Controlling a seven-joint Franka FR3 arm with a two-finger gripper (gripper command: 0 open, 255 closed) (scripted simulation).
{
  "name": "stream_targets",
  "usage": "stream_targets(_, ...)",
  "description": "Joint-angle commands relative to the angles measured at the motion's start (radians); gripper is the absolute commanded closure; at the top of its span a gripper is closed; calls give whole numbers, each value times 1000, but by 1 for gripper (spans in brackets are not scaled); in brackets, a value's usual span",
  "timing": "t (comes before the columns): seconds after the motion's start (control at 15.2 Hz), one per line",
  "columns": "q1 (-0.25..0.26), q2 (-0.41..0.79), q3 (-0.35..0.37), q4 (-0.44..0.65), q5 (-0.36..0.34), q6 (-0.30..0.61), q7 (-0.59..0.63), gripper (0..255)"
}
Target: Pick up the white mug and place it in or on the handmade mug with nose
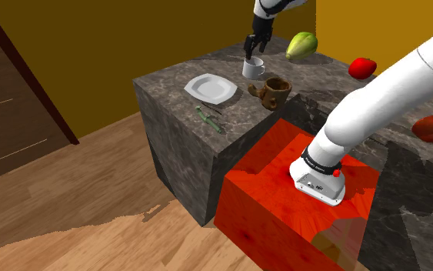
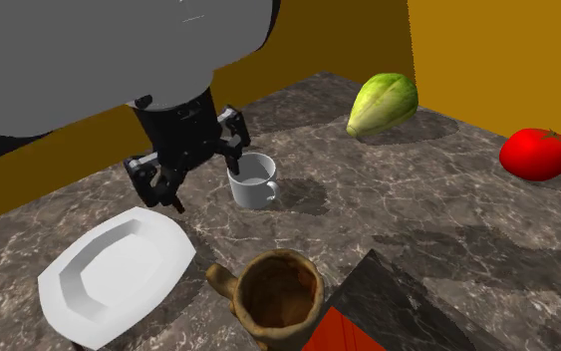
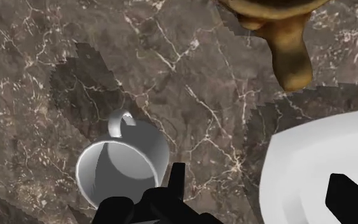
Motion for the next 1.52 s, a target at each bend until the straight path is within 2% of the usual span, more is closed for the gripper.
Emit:
stream_targets(0.0, -6, 70, -30, 31, 13, 40, -39, 0)
stream_targets(0.59, -43, 391, -113, 222, 141, 156, -225, 0)
stream_targets(1.06, -50, 450, -111, 192, 165, 243, -241, 0)
stream_targets(1.45, -51, 455, -111, 190, 167, 250, -243, 0)
